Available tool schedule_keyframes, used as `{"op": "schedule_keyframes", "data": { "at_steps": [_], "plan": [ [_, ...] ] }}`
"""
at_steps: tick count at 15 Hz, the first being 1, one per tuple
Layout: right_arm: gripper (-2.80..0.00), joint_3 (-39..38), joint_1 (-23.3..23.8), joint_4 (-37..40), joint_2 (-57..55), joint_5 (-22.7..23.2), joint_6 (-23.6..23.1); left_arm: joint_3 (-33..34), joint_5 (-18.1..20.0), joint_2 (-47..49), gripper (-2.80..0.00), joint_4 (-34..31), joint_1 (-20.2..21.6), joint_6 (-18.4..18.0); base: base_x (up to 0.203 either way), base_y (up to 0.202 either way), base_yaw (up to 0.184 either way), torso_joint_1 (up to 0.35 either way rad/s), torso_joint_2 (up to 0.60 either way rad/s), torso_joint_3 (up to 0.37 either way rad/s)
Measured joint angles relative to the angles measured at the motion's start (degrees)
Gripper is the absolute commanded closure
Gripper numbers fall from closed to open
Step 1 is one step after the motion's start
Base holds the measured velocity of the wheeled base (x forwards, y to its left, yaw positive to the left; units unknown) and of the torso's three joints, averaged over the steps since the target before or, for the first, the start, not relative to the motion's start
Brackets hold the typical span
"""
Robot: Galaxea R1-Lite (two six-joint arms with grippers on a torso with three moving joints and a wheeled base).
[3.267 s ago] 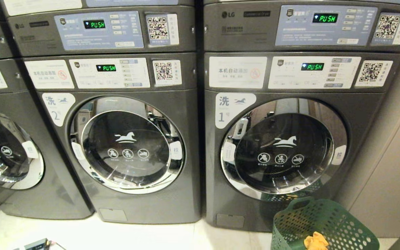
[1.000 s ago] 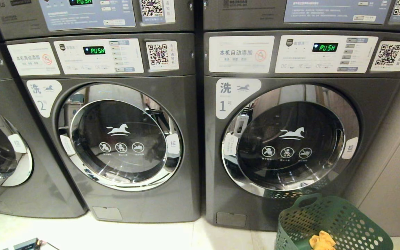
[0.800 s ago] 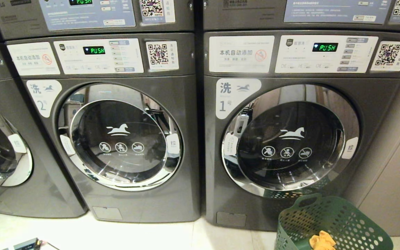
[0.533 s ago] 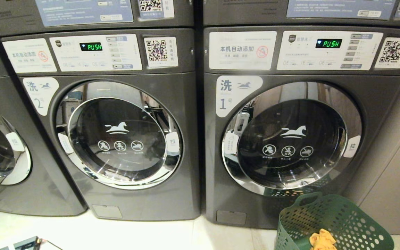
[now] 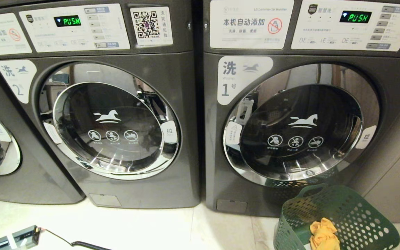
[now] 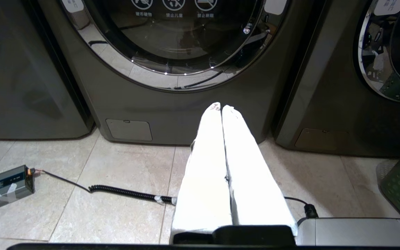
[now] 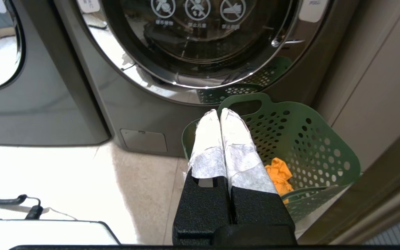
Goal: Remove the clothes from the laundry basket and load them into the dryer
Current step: Take the clothes out of the basket
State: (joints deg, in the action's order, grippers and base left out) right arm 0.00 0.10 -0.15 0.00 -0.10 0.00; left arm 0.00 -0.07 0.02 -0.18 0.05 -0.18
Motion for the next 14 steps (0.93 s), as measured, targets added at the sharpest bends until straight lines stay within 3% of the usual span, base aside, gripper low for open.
{"op": "schedule_keyframes", "data": {
  "at_steps": [14],
  "plan": [
    [0.0,0.0,0.0,0.0,0.0,0.0,0.0,0.0,-0.1,0.0,0.0,0.0,0.0,0.1,0.0,0.0,0.0,0.003,0.0,-0.203]
  ]
}}
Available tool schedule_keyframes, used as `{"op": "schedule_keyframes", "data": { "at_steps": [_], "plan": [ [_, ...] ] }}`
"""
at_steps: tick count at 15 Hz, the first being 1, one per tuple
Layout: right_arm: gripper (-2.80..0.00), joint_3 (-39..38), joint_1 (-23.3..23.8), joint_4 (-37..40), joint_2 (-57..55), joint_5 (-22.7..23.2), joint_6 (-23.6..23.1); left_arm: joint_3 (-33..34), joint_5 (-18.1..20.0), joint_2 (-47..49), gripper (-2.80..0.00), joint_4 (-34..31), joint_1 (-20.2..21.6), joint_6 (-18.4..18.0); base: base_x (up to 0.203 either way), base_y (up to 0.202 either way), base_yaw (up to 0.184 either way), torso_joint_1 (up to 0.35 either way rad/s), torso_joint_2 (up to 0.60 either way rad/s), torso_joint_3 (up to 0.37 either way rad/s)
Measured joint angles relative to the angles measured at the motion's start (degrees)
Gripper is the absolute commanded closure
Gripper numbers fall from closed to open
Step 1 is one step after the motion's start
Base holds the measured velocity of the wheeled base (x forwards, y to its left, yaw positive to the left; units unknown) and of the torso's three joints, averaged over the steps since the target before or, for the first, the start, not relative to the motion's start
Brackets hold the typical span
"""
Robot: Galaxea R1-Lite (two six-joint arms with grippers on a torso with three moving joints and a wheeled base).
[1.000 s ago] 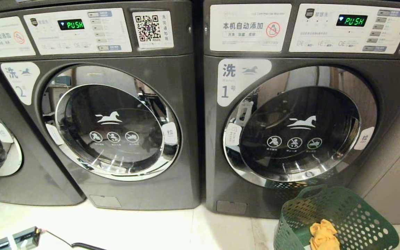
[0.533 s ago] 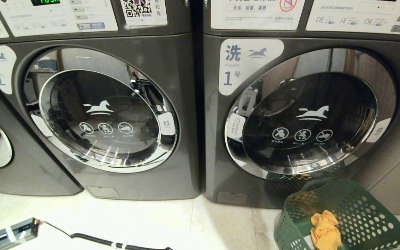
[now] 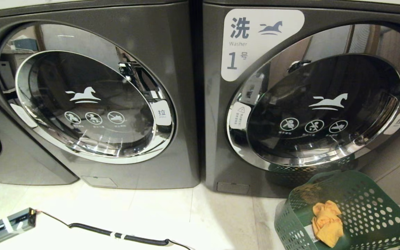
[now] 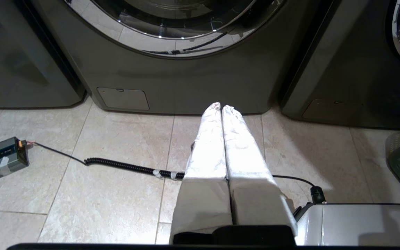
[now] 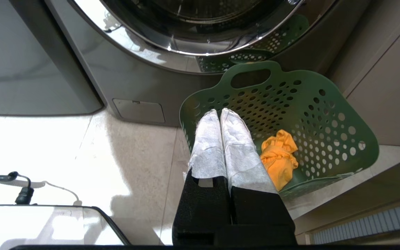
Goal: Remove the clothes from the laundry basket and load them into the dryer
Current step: Take the clothes out of the basket
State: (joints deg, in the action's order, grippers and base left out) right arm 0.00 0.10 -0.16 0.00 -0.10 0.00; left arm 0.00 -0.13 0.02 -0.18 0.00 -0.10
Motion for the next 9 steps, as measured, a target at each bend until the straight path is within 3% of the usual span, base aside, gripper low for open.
{"op": "schedule_keyframes", "data": {
  "at_steps": [5,9],
  "plan": [
    [0.0,0.0,0.0,0.0,0.0,0.0,0.0,0.0,0.0,0.0,0.0,0.0,0.0,0.0,0.0,0.0,0.0,0.006,0.0,-0.206],
    [0.0,0.0,0.0,0.0,0.0,0.0,0.0,0.0,0.0,0.0,0.0,0.0,0.0,0.0,0.0,0.0,0.0,0.003,0.01,-0.061]
  ]
}}
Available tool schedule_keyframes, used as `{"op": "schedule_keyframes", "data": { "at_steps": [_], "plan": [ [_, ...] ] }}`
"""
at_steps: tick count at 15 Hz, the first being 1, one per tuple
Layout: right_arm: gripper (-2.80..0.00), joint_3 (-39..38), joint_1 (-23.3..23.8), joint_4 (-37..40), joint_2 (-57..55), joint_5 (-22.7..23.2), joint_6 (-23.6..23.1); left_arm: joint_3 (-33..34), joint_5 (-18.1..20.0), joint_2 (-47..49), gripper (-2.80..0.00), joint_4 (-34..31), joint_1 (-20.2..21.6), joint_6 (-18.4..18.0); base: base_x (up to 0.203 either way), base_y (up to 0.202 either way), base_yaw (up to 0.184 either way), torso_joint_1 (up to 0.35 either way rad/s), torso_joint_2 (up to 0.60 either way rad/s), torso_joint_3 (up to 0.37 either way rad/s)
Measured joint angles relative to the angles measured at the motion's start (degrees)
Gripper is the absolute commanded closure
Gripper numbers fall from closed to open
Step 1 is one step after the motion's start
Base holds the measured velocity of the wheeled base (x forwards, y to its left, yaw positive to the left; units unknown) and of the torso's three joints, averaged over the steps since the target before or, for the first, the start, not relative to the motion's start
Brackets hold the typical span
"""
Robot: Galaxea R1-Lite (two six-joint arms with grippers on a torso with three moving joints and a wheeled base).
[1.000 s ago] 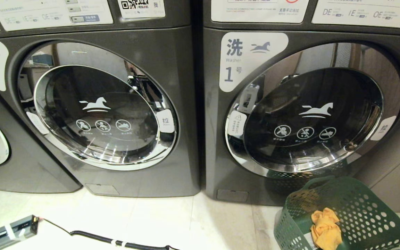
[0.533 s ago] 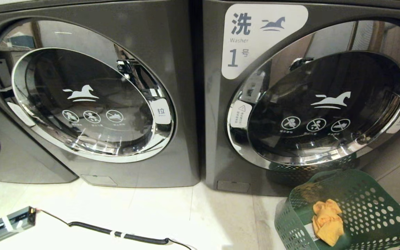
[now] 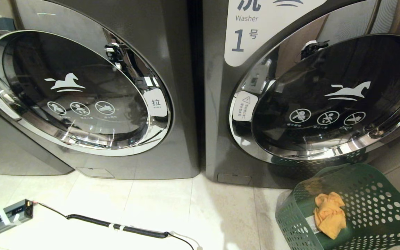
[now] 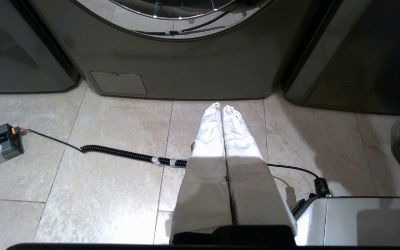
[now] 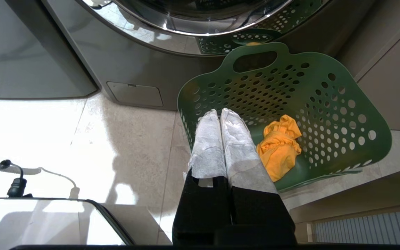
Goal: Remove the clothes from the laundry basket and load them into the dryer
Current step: Take the clothes out of the basket
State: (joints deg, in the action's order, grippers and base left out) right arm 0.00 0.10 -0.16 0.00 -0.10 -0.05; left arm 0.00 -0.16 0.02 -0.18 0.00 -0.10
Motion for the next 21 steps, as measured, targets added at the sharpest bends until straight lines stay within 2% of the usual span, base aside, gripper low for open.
{"op": "schedule_keyframes", "data": {
  "at_steps": [7,11,14,17,21],
  "plan": [
    [0.0,0.0,0.0,0.0,0.0,0.1,-0.3,0.0,0.0,0.0,0.0,0.0,0.0,0.0,0.0,0.0,0.0,0.001,0.0,-0.012],
    [0.0,0.0,0.0,0.3,0.0,1.4,-7.2,0.0,0.0,0.0,0.0,0.0,0.0,0.0,0.0,0.0,0.0,0.0,0.0,0.0],
    [0.0,3.9,0.1,3.7,-1.3,-0.8,-8.0,0.0,0.1,0.0,0.0,0.0,0.0,0.0,0.0,0.0,0.0,0.0,0.0,0.0],
    [0.0,11.6,0.1,12.1,-12.0,-6.4,-4.2,0.0,0.0,0.0,0.0,0.0,0.0,0.0,0.0,0.0,0.0,0.0,0.0,0.0],
    [0.0,20.3,0.9,12.2,-40.8,-10.7,9.4,0.0,0.1,0.0,0.0,0.0,0.0,0.0,0.0,0.0,0.0,0.0,0.0,0.0]
  ]
}}
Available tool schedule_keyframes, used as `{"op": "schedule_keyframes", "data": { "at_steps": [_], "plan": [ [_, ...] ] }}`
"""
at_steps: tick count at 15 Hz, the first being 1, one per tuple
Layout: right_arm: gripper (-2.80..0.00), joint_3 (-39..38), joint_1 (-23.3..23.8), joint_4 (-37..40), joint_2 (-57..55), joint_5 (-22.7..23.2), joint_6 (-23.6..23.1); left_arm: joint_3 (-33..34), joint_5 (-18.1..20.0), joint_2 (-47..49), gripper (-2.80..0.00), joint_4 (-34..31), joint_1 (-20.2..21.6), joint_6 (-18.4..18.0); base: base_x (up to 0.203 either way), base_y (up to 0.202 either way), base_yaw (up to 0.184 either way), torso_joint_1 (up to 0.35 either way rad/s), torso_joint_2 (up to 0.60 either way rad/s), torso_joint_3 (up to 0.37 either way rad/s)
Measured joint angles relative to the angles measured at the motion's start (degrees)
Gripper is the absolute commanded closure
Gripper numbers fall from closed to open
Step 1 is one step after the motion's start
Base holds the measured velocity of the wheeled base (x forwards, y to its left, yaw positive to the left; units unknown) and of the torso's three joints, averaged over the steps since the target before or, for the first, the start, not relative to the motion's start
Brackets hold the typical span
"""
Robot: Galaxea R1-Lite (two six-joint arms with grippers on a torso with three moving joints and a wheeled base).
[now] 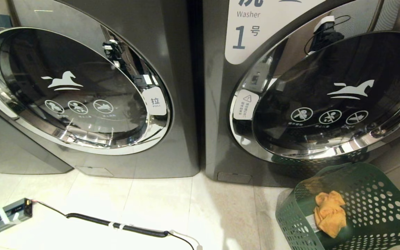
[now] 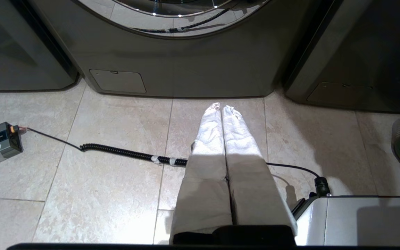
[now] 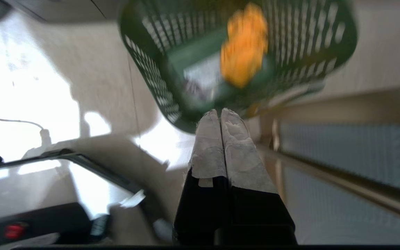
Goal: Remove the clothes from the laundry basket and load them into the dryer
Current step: Take the clothes out of the basket
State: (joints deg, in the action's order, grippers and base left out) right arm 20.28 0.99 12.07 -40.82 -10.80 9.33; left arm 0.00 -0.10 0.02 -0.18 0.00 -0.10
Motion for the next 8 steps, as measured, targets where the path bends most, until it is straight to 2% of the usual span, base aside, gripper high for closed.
{"op": "schedule_keyframes", "data": {
  "at_steps": [2,4,5,8],
  "plan": [
    [0.0,4.6,0.4,-2.7,-16.6,-1.7,8.2,0.0,0.0,0.0,0.0,0.0,0.0,0.0,0.0,0.0,0.0,0.0,0.0,0.0],
    [0.0,8.1,0.9,-6.7,-30.6,-2.7,14.4,0.0,0.0,0.0,0.0,0.0,0.0,0.0,0.0,0.0,0.0,0.0,0.0,0.0],
    [0.0,9.7,1.1,-9.4,-36.8,-3.0,15.9,0.0,0.0,0.0,0.0,0.0,0.0,0.0,0.0,0.0,0.0,0.0,0.0,0.0],
    [0.0,13.5,2.0,-15.1,-51.1,-3.3,16.5,0.0,0.0,0.0,0.0,0.0,0.0,0.0,0.0,0.0,0.0,0.0,0.0,0.0]
  ]
}}
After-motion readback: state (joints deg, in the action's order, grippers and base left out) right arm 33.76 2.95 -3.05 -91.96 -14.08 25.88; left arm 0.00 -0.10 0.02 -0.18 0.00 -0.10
